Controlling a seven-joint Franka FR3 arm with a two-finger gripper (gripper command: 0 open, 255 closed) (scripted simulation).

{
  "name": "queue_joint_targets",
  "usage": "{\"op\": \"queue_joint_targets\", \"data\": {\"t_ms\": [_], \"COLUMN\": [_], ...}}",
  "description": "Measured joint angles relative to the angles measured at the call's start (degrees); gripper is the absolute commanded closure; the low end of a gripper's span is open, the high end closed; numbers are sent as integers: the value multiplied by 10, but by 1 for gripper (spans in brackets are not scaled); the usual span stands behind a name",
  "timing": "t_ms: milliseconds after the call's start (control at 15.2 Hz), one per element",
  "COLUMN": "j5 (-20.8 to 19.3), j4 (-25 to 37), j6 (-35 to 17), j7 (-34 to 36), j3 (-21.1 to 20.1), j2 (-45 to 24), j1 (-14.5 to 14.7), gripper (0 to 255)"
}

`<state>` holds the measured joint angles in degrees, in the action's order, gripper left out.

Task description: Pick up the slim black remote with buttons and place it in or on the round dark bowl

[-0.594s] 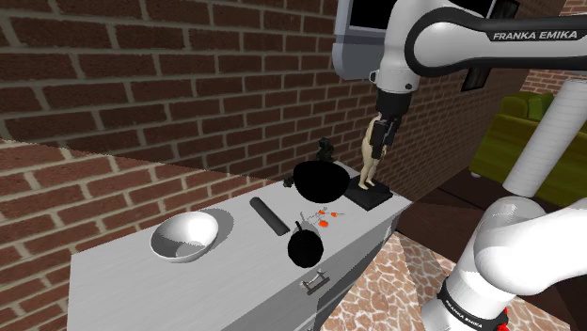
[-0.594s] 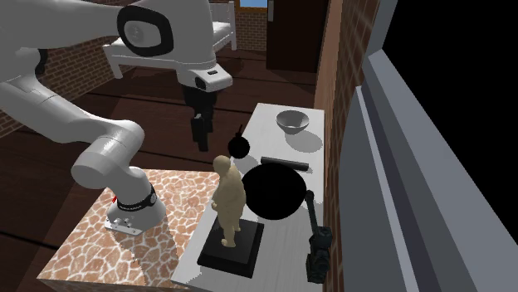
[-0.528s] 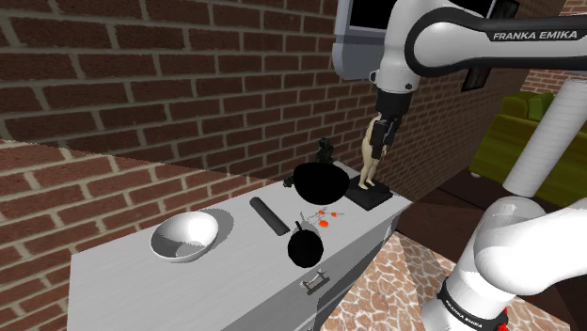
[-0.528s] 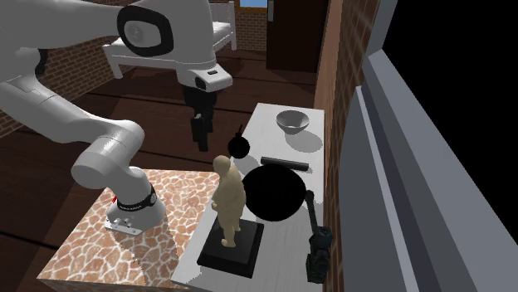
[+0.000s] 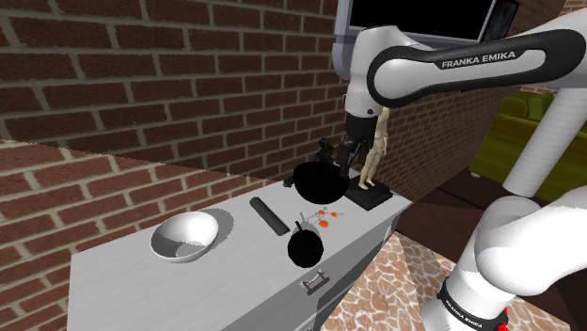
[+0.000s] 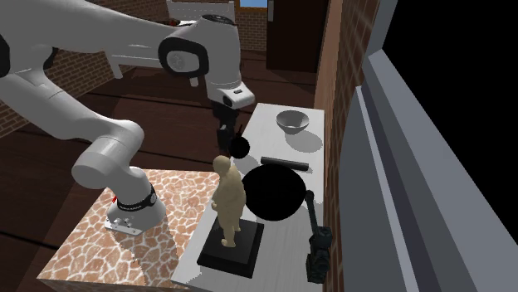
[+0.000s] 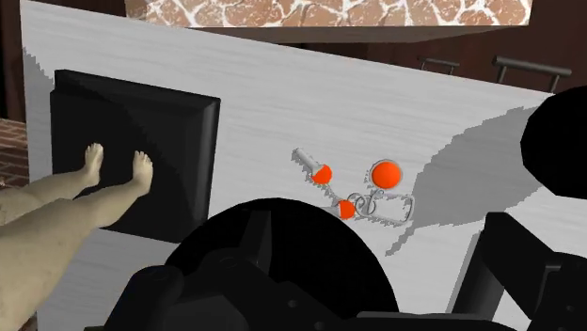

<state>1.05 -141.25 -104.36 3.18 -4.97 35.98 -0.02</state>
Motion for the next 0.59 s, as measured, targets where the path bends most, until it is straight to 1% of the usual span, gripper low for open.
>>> {"op": "queue_joint_targets", "data": {"t_ms": [132,330,594], "j5": [13,29,41], "j4": [-1,13,32], "j6": [-38,-80,-143], "j7": [26,65,111], "j3": [-14,-34,-56], "j2": [-36,-89,-166], "j1": [3,7,9], "gripper": [0,0,0]}}
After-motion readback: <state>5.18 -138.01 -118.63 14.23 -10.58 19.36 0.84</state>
